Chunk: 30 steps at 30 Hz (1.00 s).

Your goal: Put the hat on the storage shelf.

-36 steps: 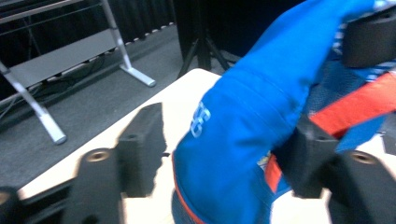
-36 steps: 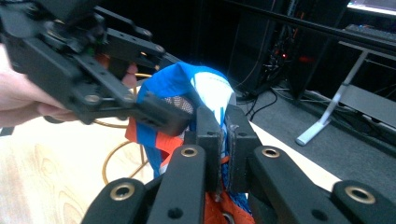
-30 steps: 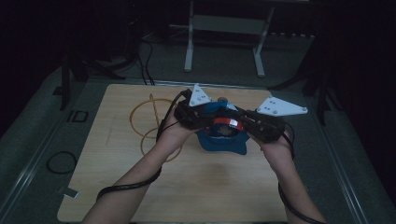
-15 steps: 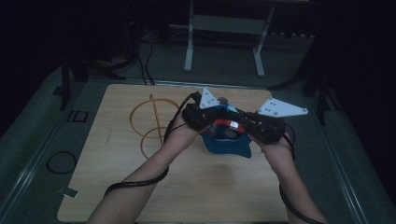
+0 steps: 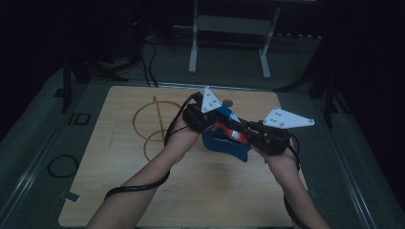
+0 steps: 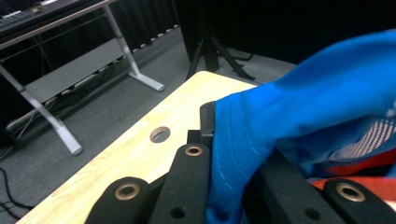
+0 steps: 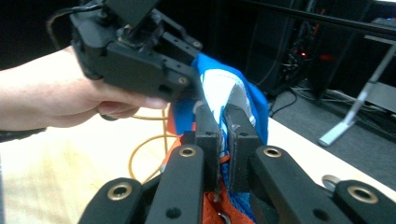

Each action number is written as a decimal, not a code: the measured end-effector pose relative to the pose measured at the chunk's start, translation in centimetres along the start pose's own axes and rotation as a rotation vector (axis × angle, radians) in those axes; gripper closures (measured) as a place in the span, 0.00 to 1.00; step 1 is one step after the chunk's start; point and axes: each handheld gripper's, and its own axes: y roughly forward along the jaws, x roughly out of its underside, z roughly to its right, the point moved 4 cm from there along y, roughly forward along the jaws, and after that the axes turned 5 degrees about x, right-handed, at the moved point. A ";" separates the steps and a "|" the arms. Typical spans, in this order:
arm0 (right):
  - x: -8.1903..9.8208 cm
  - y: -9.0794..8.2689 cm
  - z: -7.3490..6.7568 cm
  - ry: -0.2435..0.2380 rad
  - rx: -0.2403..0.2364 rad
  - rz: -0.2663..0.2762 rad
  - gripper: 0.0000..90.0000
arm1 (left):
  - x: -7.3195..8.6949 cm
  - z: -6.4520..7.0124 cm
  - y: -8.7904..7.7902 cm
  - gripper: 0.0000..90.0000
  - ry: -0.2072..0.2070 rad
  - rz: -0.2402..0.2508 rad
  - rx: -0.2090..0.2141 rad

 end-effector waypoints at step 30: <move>3.1 -4.3 1.7 0.036 -0.064 0.048 0.57 | 1.1 -0.4 -5.8 1.00 0.214 0.334 0.265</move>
